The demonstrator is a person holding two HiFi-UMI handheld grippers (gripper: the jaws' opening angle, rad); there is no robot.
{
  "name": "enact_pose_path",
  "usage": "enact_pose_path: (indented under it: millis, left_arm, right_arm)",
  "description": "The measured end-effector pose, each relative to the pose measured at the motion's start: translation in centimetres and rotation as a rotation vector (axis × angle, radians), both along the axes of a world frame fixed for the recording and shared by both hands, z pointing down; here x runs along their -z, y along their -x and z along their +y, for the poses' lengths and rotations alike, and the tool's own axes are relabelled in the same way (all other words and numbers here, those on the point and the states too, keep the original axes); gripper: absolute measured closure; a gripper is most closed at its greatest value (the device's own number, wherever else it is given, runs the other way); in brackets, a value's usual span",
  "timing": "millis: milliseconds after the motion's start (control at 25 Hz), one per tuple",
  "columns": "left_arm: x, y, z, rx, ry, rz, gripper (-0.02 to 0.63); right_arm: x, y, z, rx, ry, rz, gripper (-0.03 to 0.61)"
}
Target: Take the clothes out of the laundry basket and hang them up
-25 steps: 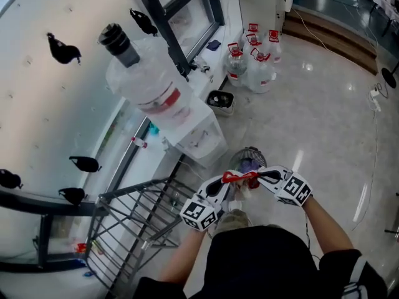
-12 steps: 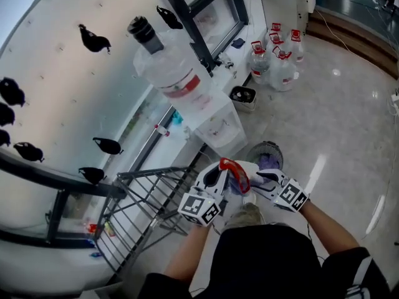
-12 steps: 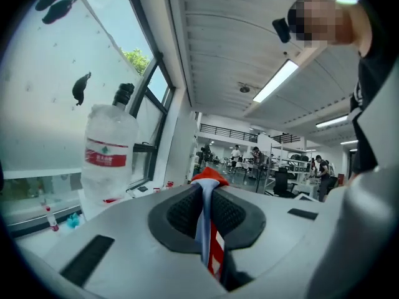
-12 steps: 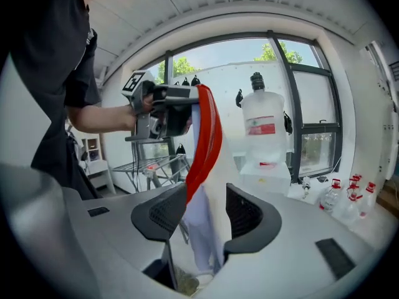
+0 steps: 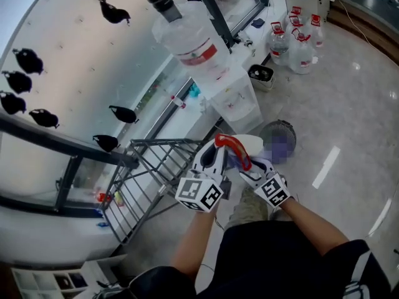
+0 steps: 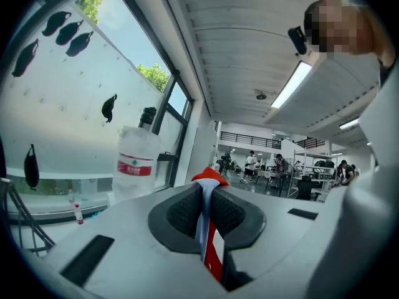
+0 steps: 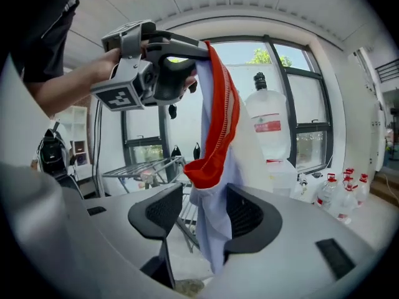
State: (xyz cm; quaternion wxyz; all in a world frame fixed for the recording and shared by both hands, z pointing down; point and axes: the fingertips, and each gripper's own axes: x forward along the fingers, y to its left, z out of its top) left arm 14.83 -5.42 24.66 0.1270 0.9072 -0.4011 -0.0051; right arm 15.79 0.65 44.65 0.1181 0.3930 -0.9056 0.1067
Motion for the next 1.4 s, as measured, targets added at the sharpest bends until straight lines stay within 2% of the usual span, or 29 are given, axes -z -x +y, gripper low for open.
enact_pose_path:
  millis: [40, 120, 280, 400, 480, 560, 680, 760, 920, 1080, 1280, 1400]
  left_arm:
    - [0.2, 0.7, 0.4, 0.016, -0.001, -0.003, 0.597]
    - [0.5, 2.8, 1.2, 0.055, -0.002, -0.013, 0.597]
    - [0.4, 9.6, 3.2, 0.146, 0.004, -0.021, 0.595]
    - [0.1, 15.0, 5.7, 0.189, 0.008, -0.012, 0.595]
    - [0.3, 18.4, 7.7, 0.212, 0.003, -0.017, 0.595]
    - [1.0, 21.7, 9.8, 0.228, -0.034, -0.067, 0.595]
    - [2.6, 26.3, 13.1, 0.241, -0.130, -0.177, 0.595]
    - [3.6, 29.8, 15.0, 0.257, -0.162, -0.196, 0.595]
    - [5.2, 37.9, 18.7, 0.289, -0.186, -0.183, 0.595]
    - [6.4, 47.1, 21.5, 0.373, -0.200, -0.112, 0.595]
    - [9.0, 59.2, 24.5, 0.514, -0.245, -0.163, 0.595]
    - [10.4, 65.7, 26.2, 0.572, -0.235, -0.167, 0.595]
  right_arm:
    - [0.4, -0.1, 0.2, -0.010, -0.005, -0.011, 0.376]
    - [1.5, -0.5, 0.9, -0.023, -0.030, -0.028, 0.551]
    - [5.0, -2.0, 2.3, -0.035, -0.071, -0.075, 0.572]
    - [8.5, -2.1, 2.8, 0.015, -0.088, -0.072, 0.574]
    - [11.2, -1.0, 3.2, 0.071, -0.101, -0.053, 0.574]
    - [14.2, 1.3, 3.6, 0.120, -0.116, -0.037, 0.574]
    - [17.7, 6.4, 4.7, 0.206, -0.121, -0.012, 0.574]
    - [19.8, 10.2, 5.6, 0.255, -0.116, -0.040, 0.574]
    - [22.5, 18.0, 7.9, 0.298, -0.138, -0.055, 0.574]
    - [24.6, 27.5, 9.6, 0.369, -0.188, -0.042, 0.574]
    - [27.5, 40.3, 10.7, 0.481, -0.240, -0.106, 0.575]
    - [29.3, 47.2, 11.0, 0.518, -0.279, -0.149, 0.575]
